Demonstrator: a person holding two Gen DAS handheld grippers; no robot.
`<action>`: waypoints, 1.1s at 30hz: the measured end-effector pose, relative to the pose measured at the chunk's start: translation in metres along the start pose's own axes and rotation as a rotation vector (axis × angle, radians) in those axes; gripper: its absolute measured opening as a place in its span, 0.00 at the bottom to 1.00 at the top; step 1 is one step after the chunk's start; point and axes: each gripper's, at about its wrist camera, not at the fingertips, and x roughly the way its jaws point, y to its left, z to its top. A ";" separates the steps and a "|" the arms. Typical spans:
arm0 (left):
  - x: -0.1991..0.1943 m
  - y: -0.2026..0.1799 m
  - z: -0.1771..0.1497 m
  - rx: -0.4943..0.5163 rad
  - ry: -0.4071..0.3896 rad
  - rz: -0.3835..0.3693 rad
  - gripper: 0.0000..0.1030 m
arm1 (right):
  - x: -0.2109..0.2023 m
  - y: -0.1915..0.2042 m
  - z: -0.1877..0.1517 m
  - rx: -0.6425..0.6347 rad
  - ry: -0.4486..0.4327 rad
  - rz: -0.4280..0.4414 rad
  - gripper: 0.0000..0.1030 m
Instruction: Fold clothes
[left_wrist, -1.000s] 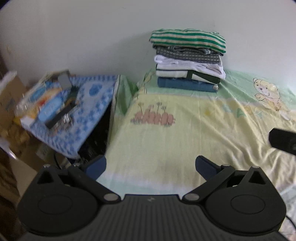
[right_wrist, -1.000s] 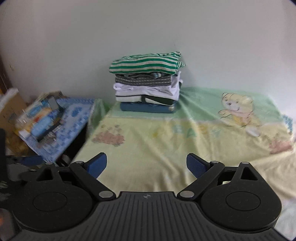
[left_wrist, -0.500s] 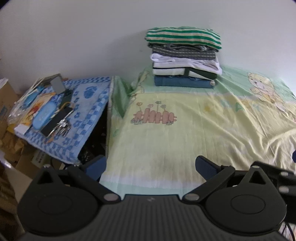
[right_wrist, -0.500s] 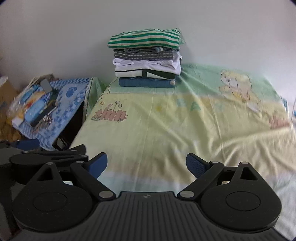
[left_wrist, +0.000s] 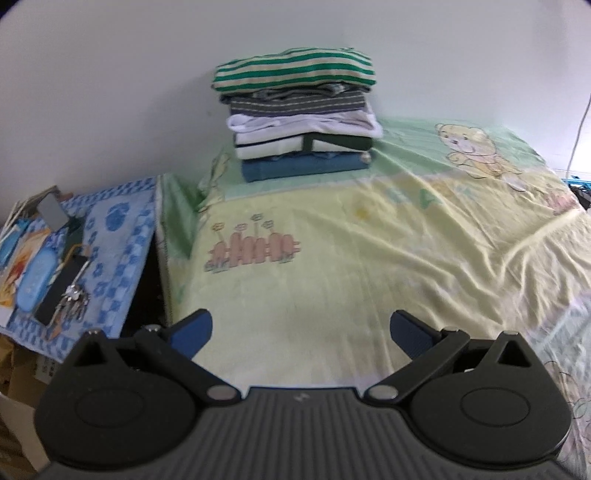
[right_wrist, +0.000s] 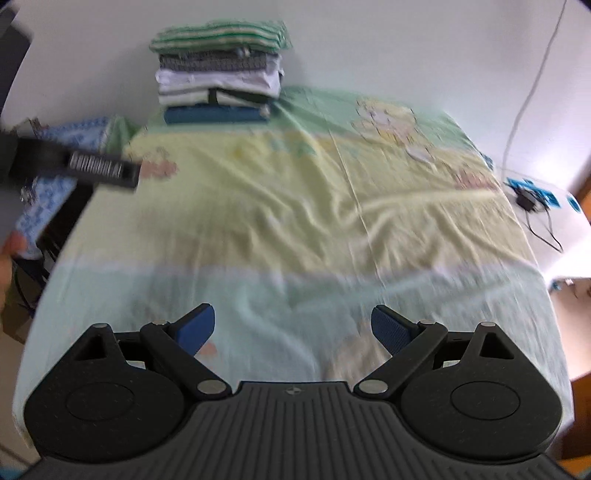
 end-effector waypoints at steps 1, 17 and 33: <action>0.001 -0.001 0.000 0.006 0.003 -0.006 0.99 | 0.000 0.002 -0.004 -0.020 0.029 -0.004 0.91; 0.008 0.015 0.006 -0.071 0.051 0.048 0.99 | 0.019 0.029 0.067 0.063 -0.127 -0.008 0.89; 0.000 0.035 0.012 -0.216 0.056 0.177 0.99 | 0.044 0.040 0.119 0.000 -0.196 0.034 0.89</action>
